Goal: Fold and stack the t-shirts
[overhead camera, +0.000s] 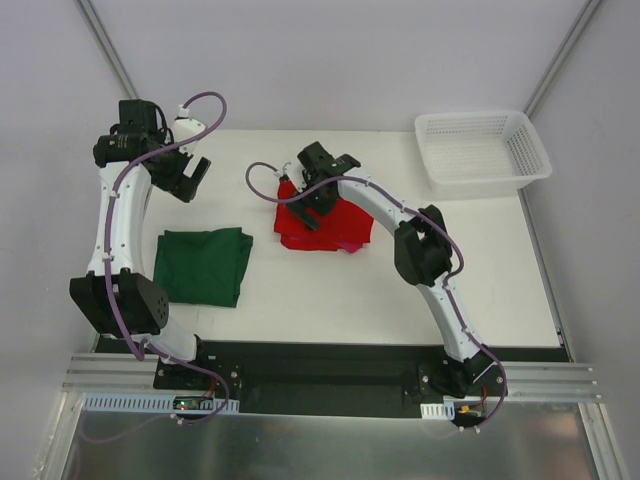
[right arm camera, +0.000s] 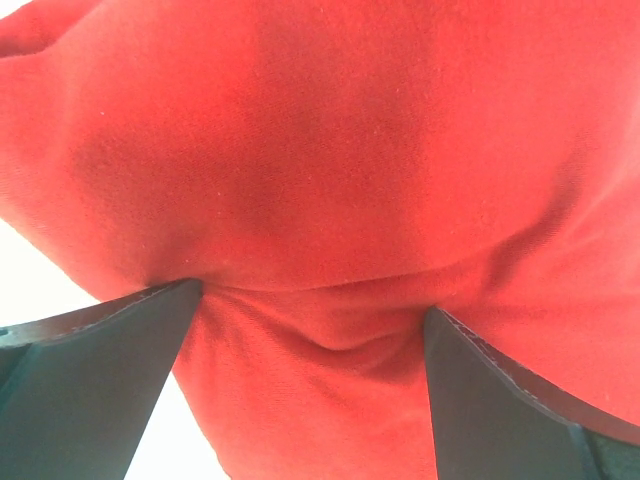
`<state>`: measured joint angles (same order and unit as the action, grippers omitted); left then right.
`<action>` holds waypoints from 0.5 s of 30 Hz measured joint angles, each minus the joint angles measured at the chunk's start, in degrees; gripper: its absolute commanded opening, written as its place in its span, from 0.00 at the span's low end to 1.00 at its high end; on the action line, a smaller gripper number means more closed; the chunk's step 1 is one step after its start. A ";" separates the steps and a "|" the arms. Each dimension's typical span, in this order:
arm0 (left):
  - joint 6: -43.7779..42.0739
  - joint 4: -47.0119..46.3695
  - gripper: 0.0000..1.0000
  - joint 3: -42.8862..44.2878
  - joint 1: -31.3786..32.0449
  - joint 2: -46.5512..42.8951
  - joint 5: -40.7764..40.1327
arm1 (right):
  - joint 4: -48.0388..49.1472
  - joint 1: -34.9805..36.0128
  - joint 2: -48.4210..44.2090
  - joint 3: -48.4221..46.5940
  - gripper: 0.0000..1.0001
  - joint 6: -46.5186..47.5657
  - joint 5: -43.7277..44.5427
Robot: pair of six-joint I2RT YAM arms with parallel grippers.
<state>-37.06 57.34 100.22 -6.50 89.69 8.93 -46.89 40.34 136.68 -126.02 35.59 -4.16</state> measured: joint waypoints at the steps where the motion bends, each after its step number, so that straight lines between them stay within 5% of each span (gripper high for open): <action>1: 0.00 0.00 0.95 -0.02 0.00 -0.02 0.02 | -0.02 0.02 0.00 -0.02 1.00 0.07 0.11; 15: 0.15 -0.04 0.95 -1.77 0.00 -1.33 0.42 | 1.97 0.96 -6.80 5.18 1.00 3.45 4.39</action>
<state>-36.91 57.30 98.45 -6.50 88.36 9.34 -44.93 41.30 129.88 -120.84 39.05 0.23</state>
